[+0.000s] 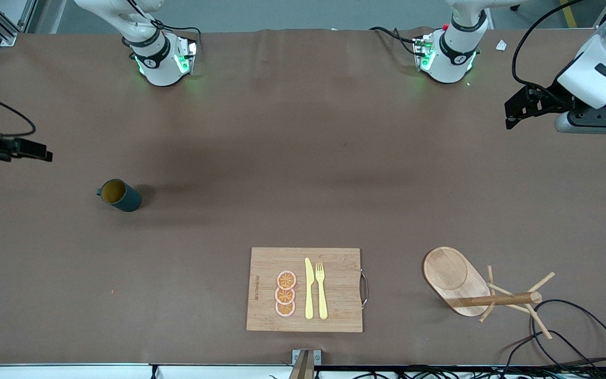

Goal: Pass cup and hang on rack
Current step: 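Reach the right gripper down to the teal mug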

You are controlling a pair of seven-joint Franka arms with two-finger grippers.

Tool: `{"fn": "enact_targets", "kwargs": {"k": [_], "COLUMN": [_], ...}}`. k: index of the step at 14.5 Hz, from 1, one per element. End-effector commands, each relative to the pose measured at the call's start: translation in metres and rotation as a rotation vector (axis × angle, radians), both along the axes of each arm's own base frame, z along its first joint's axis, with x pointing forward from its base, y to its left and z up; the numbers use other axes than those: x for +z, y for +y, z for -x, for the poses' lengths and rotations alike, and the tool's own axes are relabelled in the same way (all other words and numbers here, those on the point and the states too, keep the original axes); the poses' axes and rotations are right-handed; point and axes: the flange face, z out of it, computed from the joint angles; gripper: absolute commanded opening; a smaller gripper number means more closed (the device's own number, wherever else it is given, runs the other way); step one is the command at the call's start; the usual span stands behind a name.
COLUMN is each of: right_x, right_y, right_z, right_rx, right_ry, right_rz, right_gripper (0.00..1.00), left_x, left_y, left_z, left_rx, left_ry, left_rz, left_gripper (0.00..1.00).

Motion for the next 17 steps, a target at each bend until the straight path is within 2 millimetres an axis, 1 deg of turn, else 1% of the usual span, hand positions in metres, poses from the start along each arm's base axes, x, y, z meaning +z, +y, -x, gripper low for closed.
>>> {"fn": "enact_targets", "kwargs": {"k": [1,2,3,5,6,7,8,9,11,13,15,17], "right_x": [-0.055,-0.08,-0.103,-0.141,-0.16,-0.175,-0.196,-0.209,-0.233,-0.255,-0.267,-0.279], "right_y": [-0.022,-0.03,-0.028,-0.029,-0.027,-0.023,-0.018,-0.015,0.0,0.0,-0.001,-0.005], "right_z": [0.0,0.003,0.006,0.013,0.018,0.024,0.029,0.032,0.039,0.04,0.039,0.039], "right_rx": [0.132,0.132,0.151,0.203,0.211,0.215,0.223,0.237,0.299,0.342,0.374,0.375], "right_ry": [-0.016,-0.025,-0.039,-0.06,-0.07,-0.066,-0.045,-0.039,-0.059,-0.056,-0.056,-0.044], "right_rz": [-0.044,-0.054,-0.059,-0.062,-0.059,-0.06,-0.065,-0.068,-0.067,-0.073,-0.077,-0.081], "right_gripper": [1.0,1.0,1.0,1.0,1.0,1.0,1.0,1.0,1.0,1.0,1.0,1.0], "left_x": [0.004,0.005,0.006,0.005,0.005,0.003,0.004,0.005,0.005,0.004,0.004,0.004], "left_y": [0.0,-0.003,-0.005,-0.005,-0.003,-0.003,-0.001,0.001,0.003,0.003,0.004,0.002], "left_z": [0.001,0.002,0.003,0.006,0.005,0.005,0.004,0.003,0.002,0.001,0.0,0.001], "left_rx": [0.009,0.007,0.002,0.002,0.005,0.005,0.008,0.01,0.014,0.019,0.022,0.017], "left_ry": [0.003,0.0,-0.002,0.017,0.017,0.02,0.018,0.016,0.012,0.014,0.014,0.014], "left_rz": [0.01,0.006,0.001,-0.003,-0.003,-0.004,-0.004,-0.003,-0.002,0.0,0.0,0.0], "left_gripper": [1.0,1.0,1.0,1.0,1.0,1.0,1.0,1.0,1.0,1.0,1.0,1.0]}}
